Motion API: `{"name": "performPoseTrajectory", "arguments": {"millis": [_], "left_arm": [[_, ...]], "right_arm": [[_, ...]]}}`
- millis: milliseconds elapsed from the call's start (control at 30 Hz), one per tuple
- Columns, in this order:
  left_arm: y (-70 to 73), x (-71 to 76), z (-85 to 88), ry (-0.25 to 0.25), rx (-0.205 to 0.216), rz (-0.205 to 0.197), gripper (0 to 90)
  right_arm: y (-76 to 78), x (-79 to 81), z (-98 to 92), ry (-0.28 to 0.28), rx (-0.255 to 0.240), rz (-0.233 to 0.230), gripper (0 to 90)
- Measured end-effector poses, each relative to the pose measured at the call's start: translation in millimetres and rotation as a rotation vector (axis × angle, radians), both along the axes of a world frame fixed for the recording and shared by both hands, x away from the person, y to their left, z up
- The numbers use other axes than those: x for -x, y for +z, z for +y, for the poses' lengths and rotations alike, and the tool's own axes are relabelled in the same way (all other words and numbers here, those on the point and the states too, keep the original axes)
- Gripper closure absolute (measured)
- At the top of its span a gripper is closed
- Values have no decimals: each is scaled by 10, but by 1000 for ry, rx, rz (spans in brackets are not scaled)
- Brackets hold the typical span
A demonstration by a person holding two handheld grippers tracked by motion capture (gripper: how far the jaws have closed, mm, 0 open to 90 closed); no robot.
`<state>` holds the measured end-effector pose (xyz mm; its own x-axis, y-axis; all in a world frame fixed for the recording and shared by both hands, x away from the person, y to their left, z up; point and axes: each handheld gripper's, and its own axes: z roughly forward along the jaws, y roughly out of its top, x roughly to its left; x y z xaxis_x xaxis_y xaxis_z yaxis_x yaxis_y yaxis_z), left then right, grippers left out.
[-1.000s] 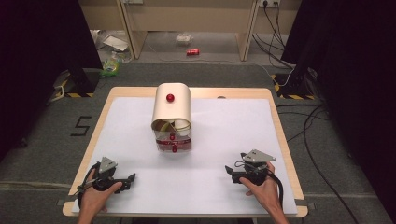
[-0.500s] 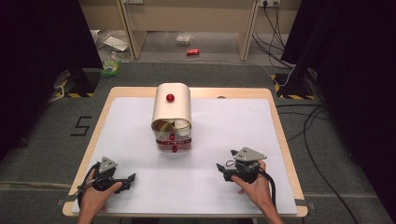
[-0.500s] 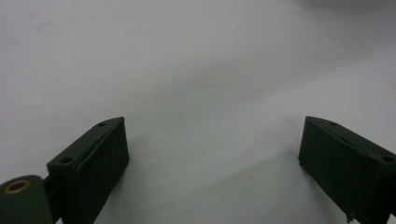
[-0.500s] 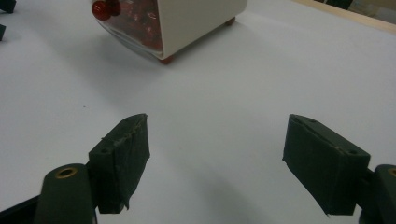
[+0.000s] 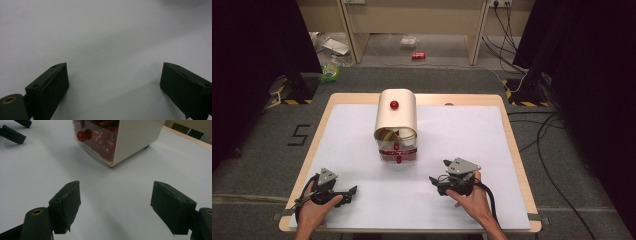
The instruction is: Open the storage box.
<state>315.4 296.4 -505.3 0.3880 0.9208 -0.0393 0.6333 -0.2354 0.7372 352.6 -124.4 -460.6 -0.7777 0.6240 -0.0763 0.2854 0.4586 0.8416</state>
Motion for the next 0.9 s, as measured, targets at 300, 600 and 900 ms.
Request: {"name": "performPoseTrajectory", "arguments": {"millis": [300, 600, 900], "left_arm": [[0, 0, 1, 0, 1, 0, 75], [0, -1, 2, 0, 1, 0, 75], [0, -1, 1, 0, 1, 0, 75]], "right_arm": [[4, -32, 219, 43, 12, -19, 255], [39, -53, 416, 87, 7, -38, 262], [63, -43, 582, 153, 4, -66, 288]]}}
